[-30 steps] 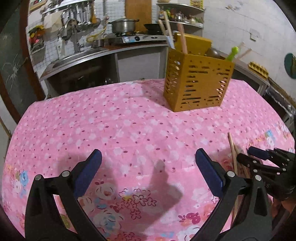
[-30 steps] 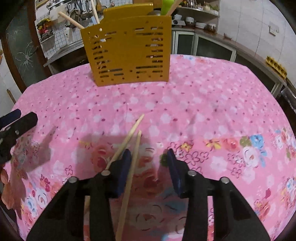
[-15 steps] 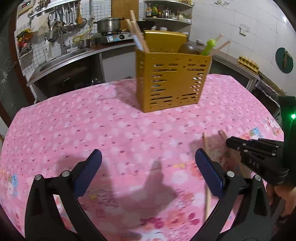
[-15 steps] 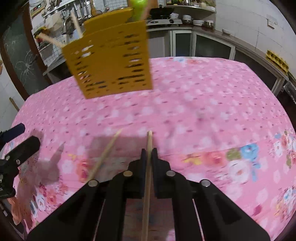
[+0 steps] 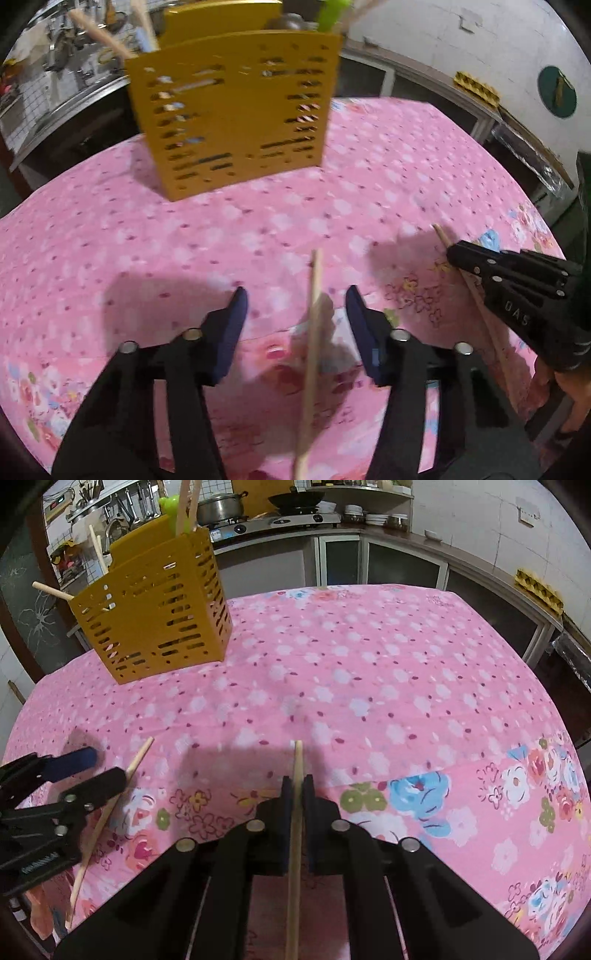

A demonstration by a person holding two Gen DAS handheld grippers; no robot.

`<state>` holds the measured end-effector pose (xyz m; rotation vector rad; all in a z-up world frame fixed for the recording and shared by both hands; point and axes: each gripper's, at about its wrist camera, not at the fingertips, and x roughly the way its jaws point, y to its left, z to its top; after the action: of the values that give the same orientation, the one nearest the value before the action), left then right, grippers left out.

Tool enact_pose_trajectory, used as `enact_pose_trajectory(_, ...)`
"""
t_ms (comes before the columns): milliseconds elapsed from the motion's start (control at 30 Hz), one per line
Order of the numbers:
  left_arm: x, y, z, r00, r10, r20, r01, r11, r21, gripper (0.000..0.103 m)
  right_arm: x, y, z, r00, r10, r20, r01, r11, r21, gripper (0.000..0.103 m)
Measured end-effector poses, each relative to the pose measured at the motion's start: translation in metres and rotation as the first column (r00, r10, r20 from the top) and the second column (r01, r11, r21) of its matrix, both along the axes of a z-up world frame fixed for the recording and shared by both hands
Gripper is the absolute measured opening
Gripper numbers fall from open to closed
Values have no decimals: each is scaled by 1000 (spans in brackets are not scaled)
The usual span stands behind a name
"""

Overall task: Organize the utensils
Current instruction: 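Return both tools to the table and close each on a wooden chopstick, then lift the chopstick with the left tool over the yellow holder while the right tool carries its chopstick there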

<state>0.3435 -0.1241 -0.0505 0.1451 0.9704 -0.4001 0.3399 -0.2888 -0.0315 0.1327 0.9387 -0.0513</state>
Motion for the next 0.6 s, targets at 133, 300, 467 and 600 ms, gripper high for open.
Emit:
enact_pose_trajectory(133, 8, -14, -10, 999, -16, -30, 18, 998, 52, 17, 2, 0, 0, 1000, 3, -4, -4, 1000, -12, 6)
enact_pose_trajectory(300, 23, -17, -10, 997, -21, -69, 25, 999, 47, 7, 6, 1, 0, 1000, 3, -22, -4, 1000, -18, 6)
enact_pose_trajectory(467, 33, -21, -11, 996, -12, -87, 16, 999, 50, 4, 19, 6, 0, 997, 12, -74, -15, 999, -40, 6)
enact_pose_trajectory(600, 35, -20, -8, 996, 8, -90, -4, 999, 43, 4, 30, 1, 2, 994, 10, -109, -10, 1000, -1, 6)
